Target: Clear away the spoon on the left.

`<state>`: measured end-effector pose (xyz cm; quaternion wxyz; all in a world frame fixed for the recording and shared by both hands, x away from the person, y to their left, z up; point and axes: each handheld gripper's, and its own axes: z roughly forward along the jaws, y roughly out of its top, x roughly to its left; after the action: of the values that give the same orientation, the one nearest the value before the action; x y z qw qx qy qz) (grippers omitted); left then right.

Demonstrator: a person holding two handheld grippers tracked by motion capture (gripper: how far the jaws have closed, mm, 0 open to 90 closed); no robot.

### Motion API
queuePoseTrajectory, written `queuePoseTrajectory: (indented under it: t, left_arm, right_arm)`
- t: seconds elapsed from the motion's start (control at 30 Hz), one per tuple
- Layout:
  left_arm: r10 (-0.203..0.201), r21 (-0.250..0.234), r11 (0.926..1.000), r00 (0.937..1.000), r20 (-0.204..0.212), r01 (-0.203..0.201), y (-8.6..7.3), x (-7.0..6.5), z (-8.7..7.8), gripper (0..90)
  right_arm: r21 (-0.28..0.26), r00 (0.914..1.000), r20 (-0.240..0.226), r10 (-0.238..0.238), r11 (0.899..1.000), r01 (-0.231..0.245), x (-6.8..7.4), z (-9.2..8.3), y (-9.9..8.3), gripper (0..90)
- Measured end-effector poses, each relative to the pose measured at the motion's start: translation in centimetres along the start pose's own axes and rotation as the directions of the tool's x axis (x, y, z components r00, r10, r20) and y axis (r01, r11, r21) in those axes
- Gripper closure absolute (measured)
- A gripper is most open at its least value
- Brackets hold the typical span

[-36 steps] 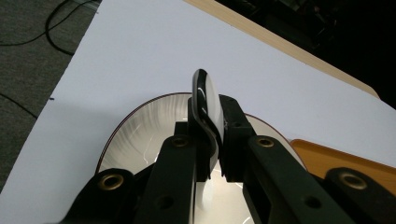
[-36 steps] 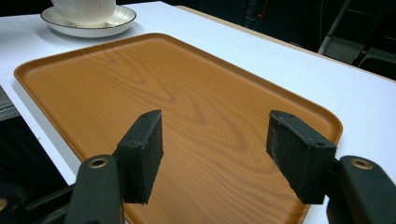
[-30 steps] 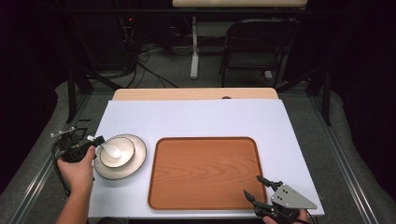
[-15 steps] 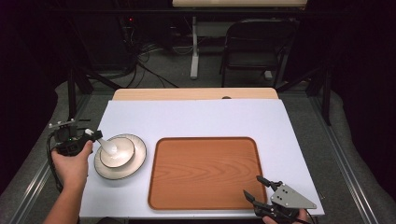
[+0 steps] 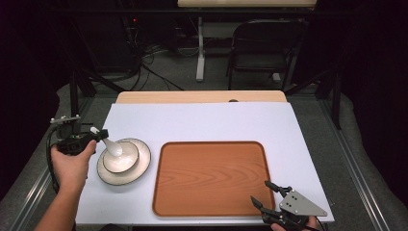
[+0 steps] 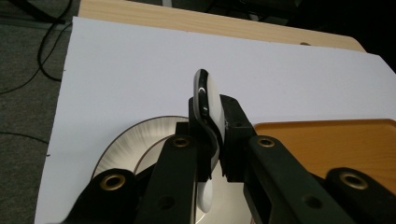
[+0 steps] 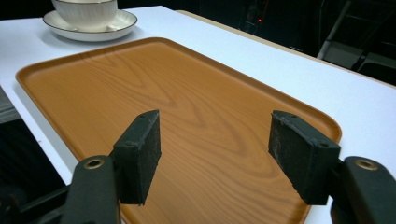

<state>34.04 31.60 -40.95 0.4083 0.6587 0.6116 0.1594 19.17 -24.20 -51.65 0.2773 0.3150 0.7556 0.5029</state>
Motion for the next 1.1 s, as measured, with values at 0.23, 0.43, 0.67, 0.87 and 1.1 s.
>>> queuePoseTrajectory:
  t: [0.23, 0.43, 0.67, 0.87, 1.1]
  left_arm:
    - [0.055, 0.043, 0.9975, 0.9981, 0.028, -0.056, 0.7, -1.2, -0.4, 85.3]
    - [0.092, 0.068, 0.9931, 0.9942, 0.056, -0.095, 1.1, -2.3, -0.5, 85.3]
    - [0.146, 0.12, 0.9795, 0.9806, 0.131, -0.162, 1.3, -4.2, 0.1, 85.3]
    - [0.193, 0.155, 0.9621, 0.9616, 0.195, -0.224, 1.2, -6.3, 1.0, 85.3]
    - [0.243, 0.175, 0.9389, 0.9309, 0.273, -0.297, 1.3, -9.4, 2.2, 85.3]
  right_arm:
    - [-0.011, 0.9999, -0.012, 0.002, 1.0, -0.002, 0.0, 0.0, 0.0, 32.8]
    - [-0.012, 0.9999, -0.012, 0.002, 1.0, -0.002, 0.0, 0.0, 0.0, 32.6]
    - [-0.011, 0.9999, -0.014, 0.0, 1.0, 0.0, 0.0, 0.0, 0.0, 32.4]
    - [-0.008, 0.9999, -0.016, -0.005, 1.0, 0.005, 0.0, 0.0, 0.0, 32.3]
    - [-0.007, 0.9998, -0.017, -0.005, 1.0, 0.005, 0.0, -0.1, 0.0, 32.2]
